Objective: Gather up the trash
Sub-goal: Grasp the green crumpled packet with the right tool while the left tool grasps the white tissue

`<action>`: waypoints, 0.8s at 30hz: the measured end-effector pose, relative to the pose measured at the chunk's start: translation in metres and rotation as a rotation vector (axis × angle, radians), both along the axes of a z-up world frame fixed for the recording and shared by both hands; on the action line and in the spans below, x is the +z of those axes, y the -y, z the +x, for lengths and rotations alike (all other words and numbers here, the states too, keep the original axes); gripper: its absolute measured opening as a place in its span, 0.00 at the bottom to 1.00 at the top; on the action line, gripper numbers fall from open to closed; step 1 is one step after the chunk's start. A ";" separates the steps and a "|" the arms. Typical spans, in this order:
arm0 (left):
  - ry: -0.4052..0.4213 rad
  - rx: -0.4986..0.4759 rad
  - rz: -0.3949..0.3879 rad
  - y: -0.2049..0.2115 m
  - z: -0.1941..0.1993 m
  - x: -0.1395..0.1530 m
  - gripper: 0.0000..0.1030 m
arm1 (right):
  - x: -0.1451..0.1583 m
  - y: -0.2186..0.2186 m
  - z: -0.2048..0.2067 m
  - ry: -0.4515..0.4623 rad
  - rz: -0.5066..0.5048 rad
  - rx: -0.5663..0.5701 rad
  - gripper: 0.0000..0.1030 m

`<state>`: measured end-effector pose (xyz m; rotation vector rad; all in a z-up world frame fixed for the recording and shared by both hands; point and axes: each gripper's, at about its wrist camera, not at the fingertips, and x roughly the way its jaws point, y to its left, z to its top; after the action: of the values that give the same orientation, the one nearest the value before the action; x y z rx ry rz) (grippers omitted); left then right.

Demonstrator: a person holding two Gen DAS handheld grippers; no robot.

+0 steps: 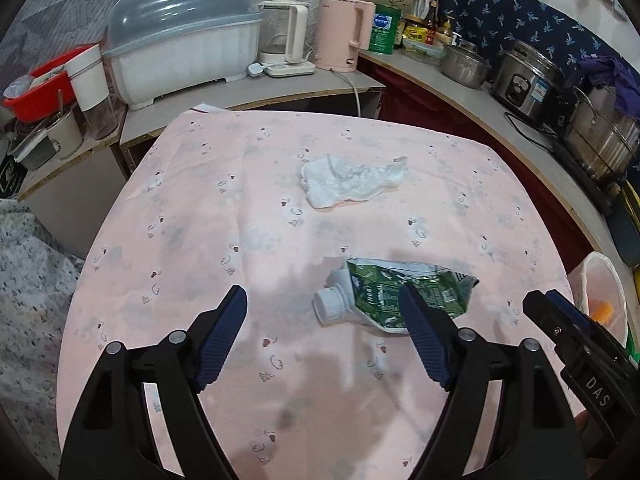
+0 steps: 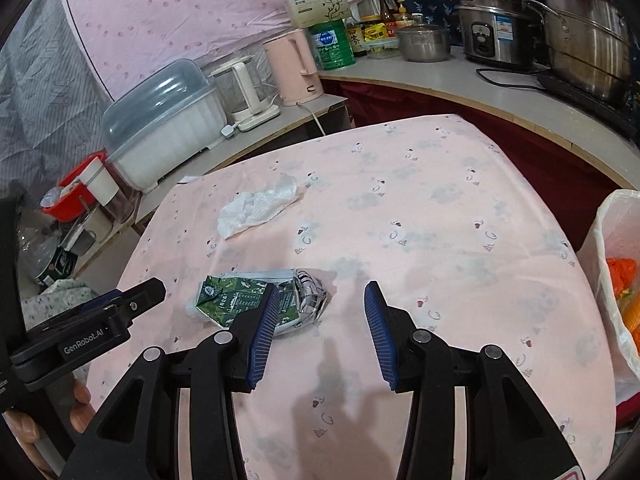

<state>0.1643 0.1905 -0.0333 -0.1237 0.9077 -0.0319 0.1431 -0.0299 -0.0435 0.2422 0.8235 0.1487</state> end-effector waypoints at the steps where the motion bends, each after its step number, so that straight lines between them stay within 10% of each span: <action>1: -0.004 0.007 -0.002 -0.003 0.002 -0.002 0.72 | -0.003 -0.003 0.003 -0.007 -0.001 0.005 0.42; 16: -0.042 0.043 -0.008 -0.033 0.034 -0.022 0.72 | -0.041 -0.041 0.043 -0.068 -0.054 0.063 0.42; 24: -0.046 0.035 -0.017 -0.030 0.060 -0.027 0.73 | -0.049 -0.035 0.053 -0.047 -0.087 0.056 0.17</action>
<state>0.2245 0.2205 -0.0602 -0.1572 0.9515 -0.0042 0.1963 0.0047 -0.0929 0.1413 0.8816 0.1595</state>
